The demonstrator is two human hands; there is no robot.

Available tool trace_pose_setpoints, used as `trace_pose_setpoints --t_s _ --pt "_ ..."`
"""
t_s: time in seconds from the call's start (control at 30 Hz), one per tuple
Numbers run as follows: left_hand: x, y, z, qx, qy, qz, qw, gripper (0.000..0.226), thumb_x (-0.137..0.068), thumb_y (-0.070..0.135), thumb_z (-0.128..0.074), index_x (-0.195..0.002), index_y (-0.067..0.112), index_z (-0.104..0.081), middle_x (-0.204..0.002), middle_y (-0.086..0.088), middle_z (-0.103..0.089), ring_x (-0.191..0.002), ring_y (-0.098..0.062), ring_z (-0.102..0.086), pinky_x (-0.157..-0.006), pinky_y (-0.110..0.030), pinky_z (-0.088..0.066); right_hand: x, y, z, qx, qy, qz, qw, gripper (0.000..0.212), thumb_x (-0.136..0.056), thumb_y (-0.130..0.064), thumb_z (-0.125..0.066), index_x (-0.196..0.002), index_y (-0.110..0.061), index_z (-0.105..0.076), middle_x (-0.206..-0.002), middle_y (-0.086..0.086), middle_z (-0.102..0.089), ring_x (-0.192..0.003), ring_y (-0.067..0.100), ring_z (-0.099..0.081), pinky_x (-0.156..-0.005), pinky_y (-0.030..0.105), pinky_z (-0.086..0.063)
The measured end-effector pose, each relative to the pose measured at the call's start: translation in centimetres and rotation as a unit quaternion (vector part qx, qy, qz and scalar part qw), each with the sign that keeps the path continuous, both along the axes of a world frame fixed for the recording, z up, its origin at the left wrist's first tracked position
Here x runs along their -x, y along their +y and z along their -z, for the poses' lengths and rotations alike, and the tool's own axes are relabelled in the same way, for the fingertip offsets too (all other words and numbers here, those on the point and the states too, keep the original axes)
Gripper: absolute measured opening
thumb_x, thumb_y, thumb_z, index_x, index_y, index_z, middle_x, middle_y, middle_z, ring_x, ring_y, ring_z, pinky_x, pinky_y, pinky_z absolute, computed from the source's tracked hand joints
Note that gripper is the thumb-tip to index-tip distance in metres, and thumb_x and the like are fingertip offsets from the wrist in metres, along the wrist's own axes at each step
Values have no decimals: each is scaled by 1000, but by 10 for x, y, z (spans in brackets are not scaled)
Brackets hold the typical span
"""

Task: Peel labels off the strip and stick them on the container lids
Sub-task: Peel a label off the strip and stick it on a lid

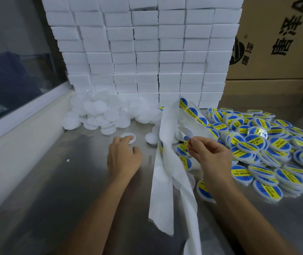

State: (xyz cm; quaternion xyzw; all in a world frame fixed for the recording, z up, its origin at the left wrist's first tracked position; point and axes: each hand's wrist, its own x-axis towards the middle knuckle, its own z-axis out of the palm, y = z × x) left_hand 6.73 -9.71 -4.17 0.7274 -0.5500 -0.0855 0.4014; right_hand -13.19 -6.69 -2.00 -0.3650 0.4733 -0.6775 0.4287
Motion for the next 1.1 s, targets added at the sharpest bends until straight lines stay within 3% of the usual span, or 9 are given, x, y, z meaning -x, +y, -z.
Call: trace_pose_setpoints --t_s 0.07,0.17,0.33,0.5,0.6,0.77,0.9,1.0,1.1 --pt "-9 -15 -1 -45 -65 13 997 41 -90 20 -52 -131 21 -58 -131 -4 -52 -120 -29 -48 -97 -42 -44 0 2 -1 14 24 1 1000 8 -84 -6 -72 -83 -12 -76 -77 6 -75 -72 15 -72 -65 19 -56" --pt "-18 -31 0 -85 -131 17 988 38 -94 25 -53 -131 21 -59 -133 -5 -53 -121 -30 -47 -98 -46 -43 1 3 -3 29 61 8 998 8 -82 -6 -75 -86 -13 -77 -77 3 -76 -71 12 -72 -64 16 -54" --pt "-23 -38 -3 -76 -162 -7 984 16 -92 22 -60 -92 19 -76 -100 -6 -69 -94 -27 -60 -81 -39 -48 2 3 -2 37 78 10 996 12 -80 -7 -76 -90 -13 -77 -81 -1 -76 -73 7 -72 -63 13 -53" --pt "-23 -38 0 -38 -160 -1 986 14 -89 7 -58 -79 12 -66 -85 -6 -65 -87 -28 -58 -69 -38 -46 1 3 0 43 82 11 996 13 -80 -7 -77 -90 -15 -77 -79 -3 -76 -73 8 -72 -62 12 -52" --pt "-22 -37 5 3 -95 -2 995 16 -91 4 -52 -80 15 -56 -83 -1 -54 -84 -24 -52 -64 -33 -39 2 2 0 46 84 9 995 14 -80 -7 -77 -90 -17 -77 -80 -5 -76 -74 8 -72 -62 12 -52" --pt "-20 -32 9 62 81 36 994 14 -98 11 -47 -85 16 -49 -75 12 -51 -78 -17 -51 -57 -21 -31 1 2 1 49 95 -2 994 17 -80 -5 -76 -90 -20 -76 -80 -10 -76 -74 4 -72 -62 10 -52" --pt "-19 -26 12 97 131 32 986 17 -97 9 -49 -84 20 -50 -78 10 -56 -81 -17 -56 -65 -9 -43 0 2 2 57 101 -6 993 17 -83 -4 -73 -92 -18 -76 -79 -9 -76 -74 4 -71 -63 10 -51" --pt "-21 -24 15 86 167 29 982 15 -95 9 -49 -90 22 -54 -92 0 -66 -89 -25 -66 -79 -40 -56 -1 3 2 71 109 -8 992 14 -83 -6 -73 -87 -19 -76 -77 -9 -75 -72 4 -71 -63 10 -51" --pt "-22 -18 14 73 253 23 965 25 -90 4 -52 -85 28 -55 -93 0 -69 -81 -22 -70 -70 -38 -60 -2 3 3 82 132 1 988 16 -82 -6 -75 -90 -19 -74 -75 -11 -74 -70 2 -69 -63 11 -52"
